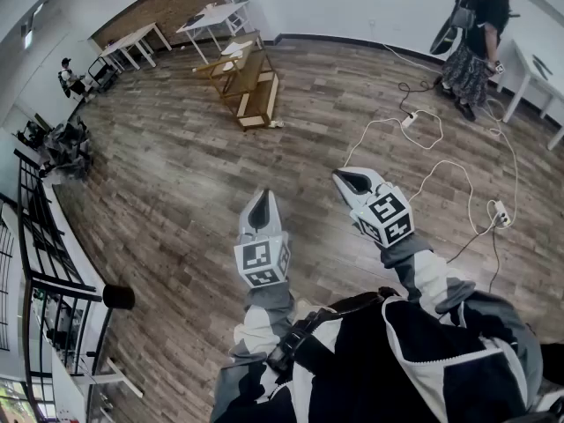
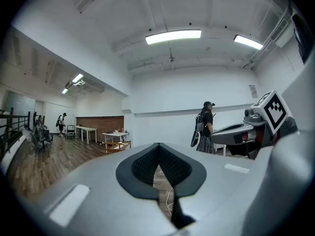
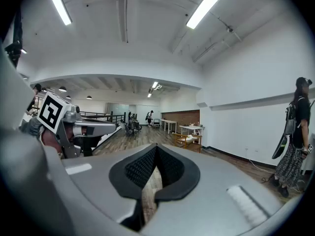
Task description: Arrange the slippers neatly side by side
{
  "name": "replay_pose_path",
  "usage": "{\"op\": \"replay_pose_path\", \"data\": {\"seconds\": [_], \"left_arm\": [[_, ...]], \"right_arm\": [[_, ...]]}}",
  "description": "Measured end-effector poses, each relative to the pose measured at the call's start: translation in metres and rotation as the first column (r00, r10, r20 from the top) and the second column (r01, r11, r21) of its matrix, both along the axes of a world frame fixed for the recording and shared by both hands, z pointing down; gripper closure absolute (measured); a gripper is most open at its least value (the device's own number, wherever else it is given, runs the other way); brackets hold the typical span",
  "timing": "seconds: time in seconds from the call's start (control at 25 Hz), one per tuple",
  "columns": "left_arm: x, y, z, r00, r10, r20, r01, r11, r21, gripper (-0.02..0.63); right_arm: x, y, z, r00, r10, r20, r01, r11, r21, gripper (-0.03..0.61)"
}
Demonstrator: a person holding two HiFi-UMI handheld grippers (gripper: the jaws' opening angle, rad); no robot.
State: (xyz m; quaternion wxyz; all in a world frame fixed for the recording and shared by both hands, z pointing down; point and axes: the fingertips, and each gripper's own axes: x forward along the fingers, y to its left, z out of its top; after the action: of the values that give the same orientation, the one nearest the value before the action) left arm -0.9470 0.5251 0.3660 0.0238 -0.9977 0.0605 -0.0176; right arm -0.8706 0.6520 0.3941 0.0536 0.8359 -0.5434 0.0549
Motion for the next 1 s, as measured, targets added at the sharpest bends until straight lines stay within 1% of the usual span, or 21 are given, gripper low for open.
{"op": "replay_pose_path", "data": {"seconds": [0.16,0.36,0.56,0.68,0.84,1.0], "left_arm": [[0.001,0.000,0.008,1.000,0.015,0.026,-0.015,1.000,-0.005,0.606],[0.003,0.001,0.005,1.000,0.020,0.015,-0.020,1.000,0.011,0.606],[0.005,0.005,0.008,0.999,0.029,0.022,-0.029,0.999,0.016,0.606],[0.008,0.006,0.007,0.999,0.032,0.027,-0.032,0.999,0.021,0.606],[0.013,0.007,0.004,0.999,0.033,0.031,-0.033,0.999,0.008,0.606],[0.023,-0.005,0.010,0.999,0.044,0.025,-0.045,0.999,0.010,0.606]], "right_arm": [[0.000,-0.002,0.001,1.000,-0.002,0.000,0.002,1.000,0.002,0.577],[-0.001,-0.002,-0.001,1.000,-0.011,0.005,0.011,1.000,0.009,0.577],[0.000,0.003,-0.007,1.000,-0.001,-0.010,0.001,0.999,0.045,0.574],[0.003,0.003,-0.006,1.000,-0.004,-0.006,0.004,0.999,0.044,0.574],[0.008,0.004,-0.003,1.000,-0.003,0.005,0.003,0.999,0.038,0.574],[0.014,-0.007,0.002,1.000,0.002,0.009,-0.002,0.999,0.037,0.574]]}}
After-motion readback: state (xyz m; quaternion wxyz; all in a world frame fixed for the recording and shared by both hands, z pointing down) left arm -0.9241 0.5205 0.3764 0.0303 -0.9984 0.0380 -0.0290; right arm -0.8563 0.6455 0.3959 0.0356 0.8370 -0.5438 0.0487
